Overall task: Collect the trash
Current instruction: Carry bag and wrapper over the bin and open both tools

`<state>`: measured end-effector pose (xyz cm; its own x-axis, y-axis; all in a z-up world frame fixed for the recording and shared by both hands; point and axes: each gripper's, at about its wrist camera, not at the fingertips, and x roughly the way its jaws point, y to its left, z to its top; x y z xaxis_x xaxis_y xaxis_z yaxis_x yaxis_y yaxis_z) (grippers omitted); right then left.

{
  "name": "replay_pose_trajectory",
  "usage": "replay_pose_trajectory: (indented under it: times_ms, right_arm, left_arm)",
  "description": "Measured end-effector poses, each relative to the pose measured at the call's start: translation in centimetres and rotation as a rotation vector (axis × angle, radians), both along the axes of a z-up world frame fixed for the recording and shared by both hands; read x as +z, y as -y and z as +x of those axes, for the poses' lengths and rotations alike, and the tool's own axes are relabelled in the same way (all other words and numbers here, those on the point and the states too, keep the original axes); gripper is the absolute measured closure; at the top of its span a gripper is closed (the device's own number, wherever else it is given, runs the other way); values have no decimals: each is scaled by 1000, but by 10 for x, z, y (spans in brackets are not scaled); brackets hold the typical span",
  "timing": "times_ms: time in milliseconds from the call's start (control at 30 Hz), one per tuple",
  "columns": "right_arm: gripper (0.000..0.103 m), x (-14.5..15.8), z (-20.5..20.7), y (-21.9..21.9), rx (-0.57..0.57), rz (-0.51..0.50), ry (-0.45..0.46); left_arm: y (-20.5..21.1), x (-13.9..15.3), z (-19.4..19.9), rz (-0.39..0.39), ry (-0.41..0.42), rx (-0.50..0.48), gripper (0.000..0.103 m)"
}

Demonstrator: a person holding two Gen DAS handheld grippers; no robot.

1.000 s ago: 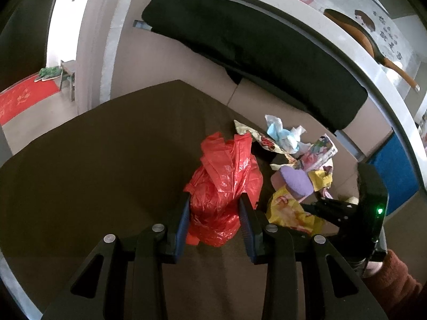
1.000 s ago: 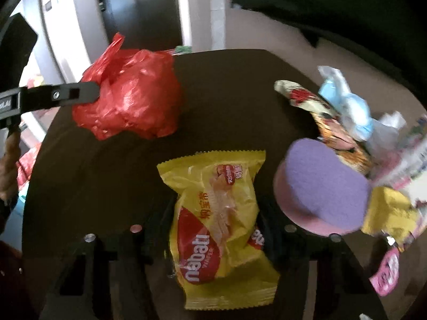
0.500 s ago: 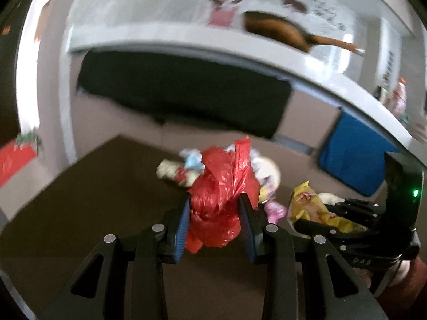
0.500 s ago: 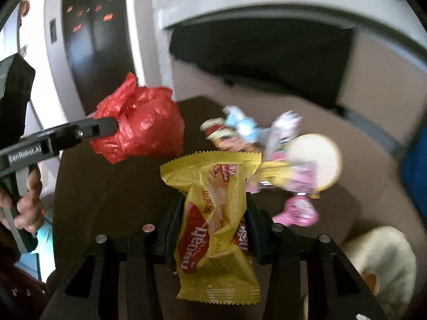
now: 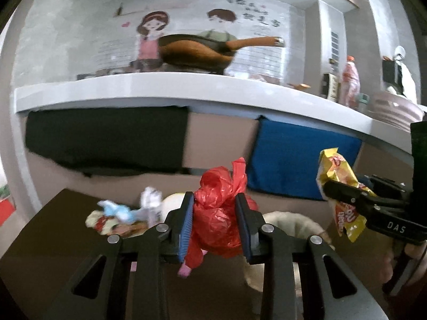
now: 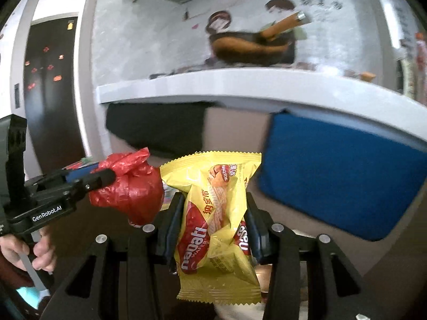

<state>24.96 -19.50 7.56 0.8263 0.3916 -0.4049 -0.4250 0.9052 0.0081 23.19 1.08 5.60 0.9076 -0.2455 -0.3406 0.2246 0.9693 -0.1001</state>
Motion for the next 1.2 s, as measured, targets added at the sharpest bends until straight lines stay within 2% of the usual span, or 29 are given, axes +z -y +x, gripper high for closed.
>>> replay_pose_trajectory:
  times_ms: [200, 400, 633, 967, 1133, 1200]
  right_arm:
    - [63, 2, 0, 47, -108, 29, 15]
    - [63, 0, 13, 81, -195, 61, 0]
    - [62, -27, 29, 104, -231, 88, -63]
    - [62, -74, 59, 115, -255, 99, -171]
    - [59, -95, 73, 125, -269, 110, -224]
    - [55, -104, 76, 130, -263, 132, -238]
  left_arm:
    - [44, 5, 19, -31, 21, -94, 72]
    - [82, -3, 38, -49, 3, -163, 72]
    - [111, -33, 61, -22, -82, -199, 72]
    - [126, -76, 98, -22, -221, -222, 72]
    - [131, -94, 114, -49, -280, -250, 71]
    - [135, -106, 125, -65, -316, -286, 67]
